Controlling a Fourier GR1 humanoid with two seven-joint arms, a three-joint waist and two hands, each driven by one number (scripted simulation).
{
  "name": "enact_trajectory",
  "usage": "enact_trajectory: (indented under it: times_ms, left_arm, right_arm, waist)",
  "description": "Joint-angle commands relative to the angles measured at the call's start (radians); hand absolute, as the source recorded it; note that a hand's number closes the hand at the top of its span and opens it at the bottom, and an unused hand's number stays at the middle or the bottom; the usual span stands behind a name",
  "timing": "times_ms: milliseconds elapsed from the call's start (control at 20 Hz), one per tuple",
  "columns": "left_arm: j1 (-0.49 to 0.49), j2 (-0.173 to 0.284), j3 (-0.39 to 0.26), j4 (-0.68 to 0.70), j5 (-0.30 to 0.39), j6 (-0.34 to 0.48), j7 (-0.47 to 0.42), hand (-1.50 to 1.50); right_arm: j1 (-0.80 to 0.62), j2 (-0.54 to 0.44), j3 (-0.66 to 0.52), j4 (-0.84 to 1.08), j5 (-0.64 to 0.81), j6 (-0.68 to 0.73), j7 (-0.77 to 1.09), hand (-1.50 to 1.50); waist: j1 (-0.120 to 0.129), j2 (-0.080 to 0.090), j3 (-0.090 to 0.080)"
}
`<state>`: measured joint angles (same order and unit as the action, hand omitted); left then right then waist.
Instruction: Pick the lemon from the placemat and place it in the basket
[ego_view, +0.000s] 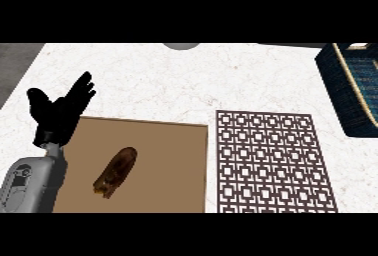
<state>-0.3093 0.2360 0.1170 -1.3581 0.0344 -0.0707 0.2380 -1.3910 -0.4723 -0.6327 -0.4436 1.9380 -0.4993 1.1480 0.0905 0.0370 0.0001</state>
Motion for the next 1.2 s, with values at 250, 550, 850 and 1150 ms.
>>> enact_trajectory:
  times_ms: [250,550,850,1150]
  left_arm:
    - [0.024,0.002,0.007,-0.017,-0.001,0.006,-0.006,0.00]
    - [0.023,-0.001,0.008,-0.025,0.002,0.009,0.011,0.00]
    - [0.055,0.002,0.007,-0.035,-0.001,-0.001,-0.008,0.00]
    - [0.057,-0.004,0.013,-0.025,-0.002,0.010,-0.010,0.00]
  right_arm:
    - [0.096,-0.033,-0.035,-0.054,0.092,-0.159,0.254,1.50]
    - [0.146,0.024,-0.114,-0.045,0.079,-0.210,0.242,-1.50]
    - [0.112,-0.003,-0.152,-0.033,0.055,-0.272,0.121,-1.50]
    - [0.139,-0.005,-0.196,-0.214,0.089,-0.437,0.154,-1.50]
  waist:
    - [-0.012,-0.002,-0.001]
    - [-0.012,-0.007,0.001]
    - [-0.022,-0.014,0.001]
    - [-0.036,-0.019,0.000]
